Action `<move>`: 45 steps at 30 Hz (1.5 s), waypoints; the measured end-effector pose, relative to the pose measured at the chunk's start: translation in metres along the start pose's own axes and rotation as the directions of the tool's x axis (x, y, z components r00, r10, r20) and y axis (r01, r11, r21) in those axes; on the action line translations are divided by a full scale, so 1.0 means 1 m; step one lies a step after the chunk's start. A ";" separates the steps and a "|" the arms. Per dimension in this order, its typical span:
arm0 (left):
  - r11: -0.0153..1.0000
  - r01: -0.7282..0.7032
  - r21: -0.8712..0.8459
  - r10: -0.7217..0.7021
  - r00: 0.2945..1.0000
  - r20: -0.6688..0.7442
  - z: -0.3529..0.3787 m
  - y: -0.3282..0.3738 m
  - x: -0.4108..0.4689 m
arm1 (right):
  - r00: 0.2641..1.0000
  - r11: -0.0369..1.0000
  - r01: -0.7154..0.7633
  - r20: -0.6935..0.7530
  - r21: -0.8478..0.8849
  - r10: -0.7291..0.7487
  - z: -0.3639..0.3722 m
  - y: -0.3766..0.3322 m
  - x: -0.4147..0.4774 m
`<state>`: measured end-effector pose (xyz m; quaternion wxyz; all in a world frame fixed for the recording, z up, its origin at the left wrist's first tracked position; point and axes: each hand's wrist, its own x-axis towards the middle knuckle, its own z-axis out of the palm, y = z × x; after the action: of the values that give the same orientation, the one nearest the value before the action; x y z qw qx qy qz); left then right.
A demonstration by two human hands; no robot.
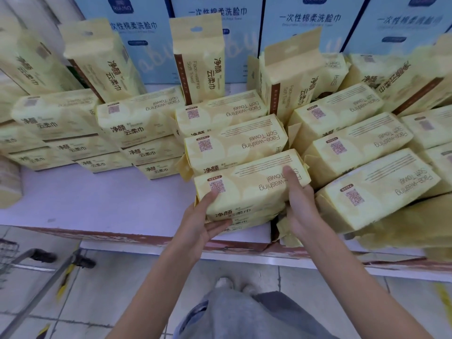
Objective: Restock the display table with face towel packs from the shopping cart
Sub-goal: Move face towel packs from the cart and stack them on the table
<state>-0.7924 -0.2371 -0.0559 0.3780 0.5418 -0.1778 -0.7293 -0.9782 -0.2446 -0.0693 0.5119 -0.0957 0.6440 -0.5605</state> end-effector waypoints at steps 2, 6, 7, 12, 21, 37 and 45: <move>1.000 0.002 -0.026 -0.002 1.000 0.000 0.001 -0.001 -0.001 | 0.999 1.000 -0.013 0.031 0.010 0.013 -0.002 0.002 -0.002; 0.994 -0.064 -0.093 0.062 0.998 -0.024 0.003 -0.013 -0.009 | 0.989 0.998 -0.068 0.133 0.015 0.066 -0.007 0.007 -0.010; 0.989 -0.104 -0.101 0.101 0.994 -0.036 0.004 -0.018 -0.011 | 0.985 0.997 -0.083 0.150 0.000 0.082 -0.008 0.006 -0.013; 0.939 -0.325 0.109 0.340 0.927 -0.162 0.012 -0.045 -0.022 | 0.923 0.969 -0.209 0.298 -0.134 0.241 -0.018 0.007 -0.023; 0.651 -0.149 0.744 0.464 0.854 -0.235 -0.024 -0.104 -0.051 | 0.797 0.669 0.212 0.522 -0.712 0.304 -0.046 0.041 -0.026; 0.910 0.172 0.377 0.190 0.637 -0.747 -0.105 -0.234 -0.148 | 0.455 0.204 0.745 0.707 -0.635 0.541 -0.045 0.157 -0.056; 0.990 0.101 0.098 0.043 0.449 -0.893 -0.166 -0.246 -0.172 | 0.183 0.158 0.908 0.707 -0.388 0.683 0.064 0.213 -0.117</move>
<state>-0.7050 0.0756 -0.1656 0.3646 0.8712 0.0068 -0.3286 -0.7793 -0.1277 -0.1696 0.4908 -0.8013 0.3024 0.1603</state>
